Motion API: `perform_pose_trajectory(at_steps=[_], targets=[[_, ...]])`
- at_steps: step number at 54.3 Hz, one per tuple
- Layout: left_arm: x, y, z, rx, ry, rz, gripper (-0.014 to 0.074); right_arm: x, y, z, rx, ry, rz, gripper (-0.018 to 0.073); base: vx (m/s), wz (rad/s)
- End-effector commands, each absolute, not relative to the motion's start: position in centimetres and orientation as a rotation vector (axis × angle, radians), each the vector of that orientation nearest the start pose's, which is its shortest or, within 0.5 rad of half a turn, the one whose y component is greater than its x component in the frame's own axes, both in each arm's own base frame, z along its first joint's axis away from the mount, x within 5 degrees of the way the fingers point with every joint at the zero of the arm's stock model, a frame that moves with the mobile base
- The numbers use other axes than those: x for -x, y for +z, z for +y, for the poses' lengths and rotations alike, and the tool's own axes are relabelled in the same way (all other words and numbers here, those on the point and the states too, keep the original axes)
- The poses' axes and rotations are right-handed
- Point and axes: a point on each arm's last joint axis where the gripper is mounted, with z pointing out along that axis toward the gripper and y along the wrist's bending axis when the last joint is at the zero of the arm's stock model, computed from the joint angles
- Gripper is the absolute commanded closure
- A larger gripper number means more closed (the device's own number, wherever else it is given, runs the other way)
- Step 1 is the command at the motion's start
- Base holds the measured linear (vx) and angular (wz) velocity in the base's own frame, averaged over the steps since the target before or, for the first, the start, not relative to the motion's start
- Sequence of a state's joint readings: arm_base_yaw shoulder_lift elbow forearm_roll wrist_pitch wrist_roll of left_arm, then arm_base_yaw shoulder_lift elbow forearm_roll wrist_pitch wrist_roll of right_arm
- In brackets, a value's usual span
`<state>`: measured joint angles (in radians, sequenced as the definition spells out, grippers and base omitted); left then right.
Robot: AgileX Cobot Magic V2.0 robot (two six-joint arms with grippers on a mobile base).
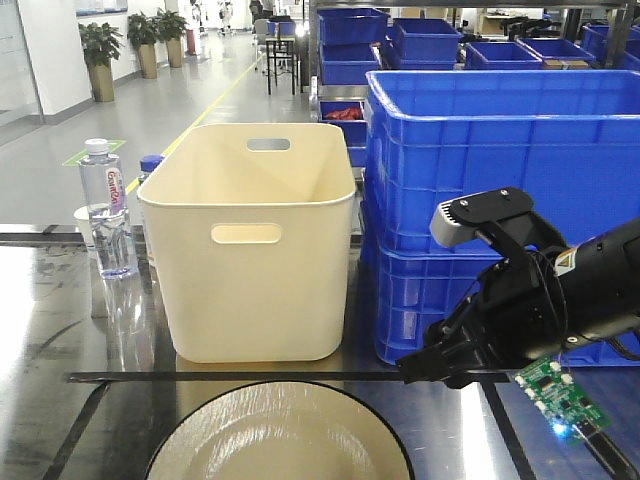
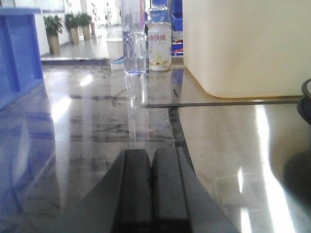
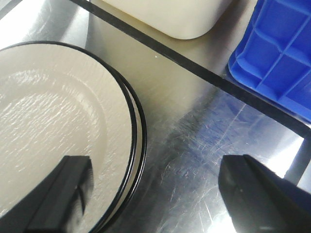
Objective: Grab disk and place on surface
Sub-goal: 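Open both grippers and raise them off the plate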
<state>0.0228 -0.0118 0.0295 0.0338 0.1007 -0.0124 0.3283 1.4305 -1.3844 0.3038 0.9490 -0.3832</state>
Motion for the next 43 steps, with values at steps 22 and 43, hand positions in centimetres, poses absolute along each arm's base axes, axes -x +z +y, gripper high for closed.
perform_pose_trajectory(at_steps=[22, 43], targets=[[-5.44, 21.10, 0.08, 0.060, -0.042, 1.467, 0.0605, -27.52, 39.63, 11.70, 0.717, 0.359, 2.228, -0.0022, 0.00, 0.00], [-5.44, 21.10, 0.08, 0.060, -0.042, 1.467, 0.0605, -27.52, 39.62, 11.69, 0.718, 0.356, 2.228, -0.0022, 0.00, 0.00]])
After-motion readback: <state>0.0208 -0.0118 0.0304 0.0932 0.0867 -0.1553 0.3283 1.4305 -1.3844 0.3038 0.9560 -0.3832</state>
